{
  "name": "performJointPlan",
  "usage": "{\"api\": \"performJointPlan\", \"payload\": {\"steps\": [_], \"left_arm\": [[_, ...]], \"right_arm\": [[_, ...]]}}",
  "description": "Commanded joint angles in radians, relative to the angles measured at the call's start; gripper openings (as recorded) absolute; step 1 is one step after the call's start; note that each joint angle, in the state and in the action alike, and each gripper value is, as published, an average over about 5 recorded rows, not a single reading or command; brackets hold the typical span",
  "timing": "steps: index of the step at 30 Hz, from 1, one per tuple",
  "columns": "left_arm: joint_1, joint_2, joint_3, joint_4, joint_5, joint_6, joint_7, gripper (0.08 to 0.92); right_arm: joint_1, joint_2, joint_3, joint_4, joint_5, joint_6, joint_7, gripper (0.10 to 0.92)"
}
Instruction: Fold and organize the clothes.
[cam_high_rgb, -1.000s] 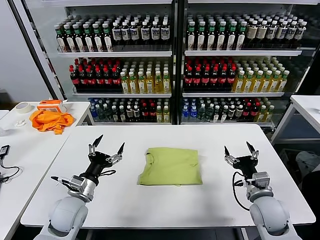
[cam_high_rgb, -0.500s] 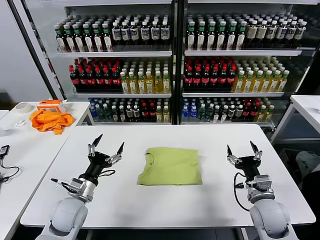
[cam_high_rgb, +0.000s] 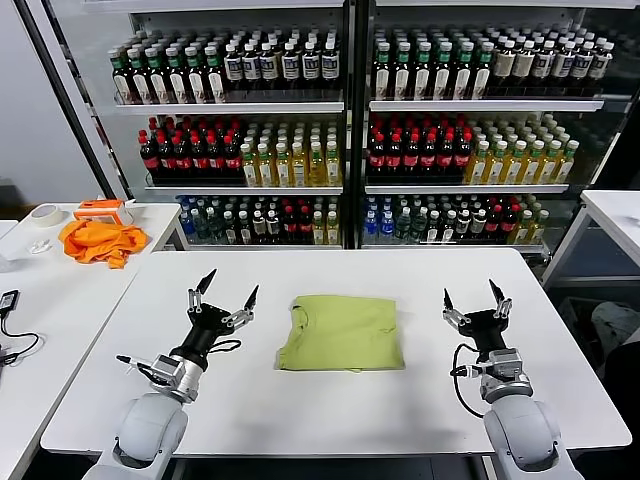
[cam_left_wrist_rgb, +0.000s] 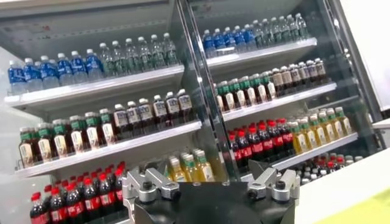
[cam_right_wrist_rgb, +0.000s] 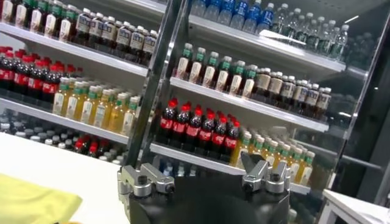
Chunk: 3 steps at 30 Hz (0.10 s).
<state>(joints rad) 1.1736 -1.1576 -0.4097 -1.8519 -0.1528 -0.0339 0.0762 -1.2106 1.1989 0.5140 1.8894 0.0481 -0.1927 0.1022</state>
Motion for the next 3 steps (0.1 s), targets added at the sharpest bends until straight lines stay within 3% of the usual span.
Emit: {"api": "performJointPlan", "payload": {"steps": [1,3], "left_arm": [[-0.048,-0.018,0.043,0.060,-0.018,-0.010,-0.051,0.823],[-0.051,-0.019,0.048,0.067,-0.019,-0.011,-0.053,0.823]], "right_arm": [[0.021,0.024,-0.053,-0.040,-0.018,-0.003,-0.017,0.823],[0.025,0.027,-0.057,-0.045,-0.020,-0.001,-0.014,0.823]]}}
